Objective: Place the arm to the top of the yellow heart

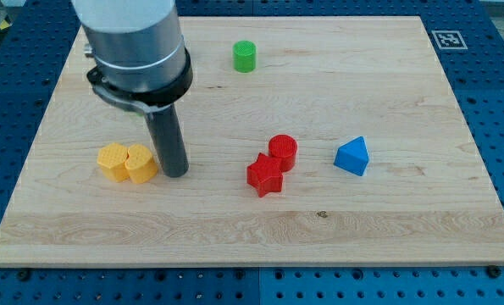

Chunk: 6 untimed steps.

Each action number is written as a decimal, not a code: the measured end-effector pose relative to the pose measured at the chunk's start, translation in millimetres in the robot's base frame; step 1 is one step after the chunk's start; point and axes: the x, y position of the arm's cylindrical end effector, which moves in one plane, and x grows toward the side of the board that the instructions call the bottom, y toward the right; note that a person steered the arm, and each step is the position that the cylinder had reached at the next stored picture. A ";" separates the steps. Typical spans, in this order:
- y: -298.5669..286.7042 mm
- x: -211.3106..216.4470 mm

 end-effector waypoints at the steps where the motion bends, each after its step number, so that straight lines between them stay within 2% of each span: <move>1: 0.0 -16.1; 6: -8.8 -29.8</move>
